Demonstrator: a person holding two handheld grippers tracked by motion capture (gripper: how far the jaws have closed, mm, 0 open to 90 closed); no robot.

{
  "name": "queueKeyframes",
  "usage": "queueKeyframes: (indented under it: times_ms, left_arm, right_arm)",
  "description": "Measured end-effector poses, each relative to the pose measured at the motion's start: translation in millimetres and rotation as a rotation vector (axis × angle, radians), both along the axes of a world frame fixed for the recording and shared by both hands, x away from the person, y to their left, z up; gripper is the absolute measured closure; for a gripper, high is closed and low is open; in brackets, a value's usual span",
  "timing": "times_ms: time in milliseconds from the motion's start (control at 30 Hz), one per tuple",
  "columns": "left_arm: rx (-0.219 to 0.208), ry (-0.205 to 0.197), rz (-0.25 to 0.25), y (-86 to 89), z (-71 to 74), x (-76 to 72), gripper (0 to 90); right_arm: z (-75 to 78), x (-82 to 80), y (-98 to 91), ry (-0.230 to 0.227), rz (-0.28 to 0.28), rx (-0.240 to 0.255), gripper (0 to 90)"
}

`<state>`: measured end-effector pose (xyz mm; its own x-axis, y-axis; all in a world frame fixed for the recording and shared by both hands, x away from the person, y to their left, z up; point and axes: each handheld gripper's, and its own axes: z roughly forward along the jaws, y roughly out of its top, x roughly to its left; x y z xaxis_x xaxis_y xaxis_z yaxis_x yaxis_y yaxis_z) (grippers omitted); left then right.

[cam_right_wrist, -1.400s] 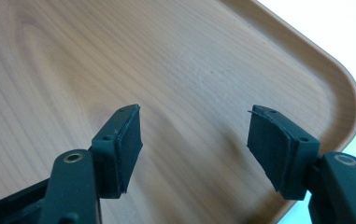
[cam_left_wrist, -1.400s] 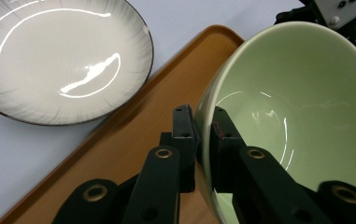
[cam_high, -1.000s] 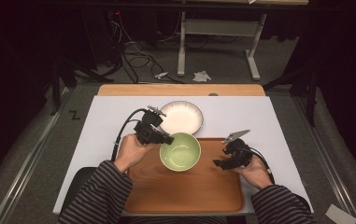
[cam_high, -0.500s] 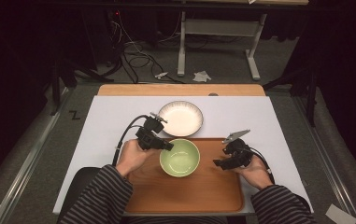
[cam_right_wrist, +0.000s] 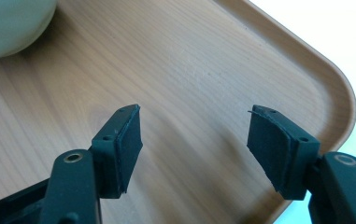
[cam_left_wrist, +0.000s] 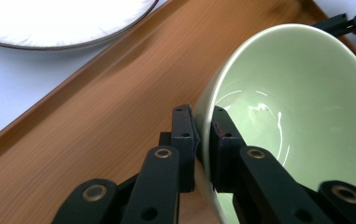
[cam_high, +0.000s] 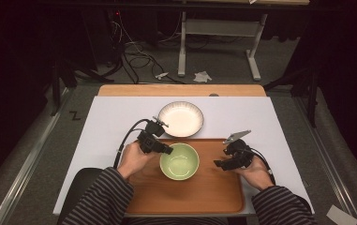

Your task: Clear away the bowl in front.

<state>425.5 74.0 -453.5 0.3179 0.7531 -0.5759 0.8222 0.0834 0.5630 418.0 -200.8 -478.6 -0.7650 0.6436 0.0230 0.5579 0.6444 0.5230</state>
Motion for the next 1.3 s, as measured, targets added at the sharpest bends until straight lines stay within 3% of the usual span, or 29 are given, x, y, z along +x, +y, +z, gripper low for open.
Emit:
queueKeyframes:
  times_ms: [600, 1100, 1300]
  left_arm:
    - [0.008, 0.008, 0.006, -1.5, -7.5, 2.7, 82.6]
    - [-0.025, 0.006, 0.026, -0.5, -5.9, 4.8, 83.6]
    - [-0.017, 0.002, 0.024, -0.6, -8.1, 4.4, 84.1]
  right_arm:
    - [-0.6, 0.0, 0.4, 0.004, -0.002, 0.003, 36.7]
    - [-1.0, 0.2, 0.5, 0.005, -0.001, 0.001, 36.7]
    - [-1.2, 0.4, 0.6, 0.003, 0.004, -0.002, 36.7]
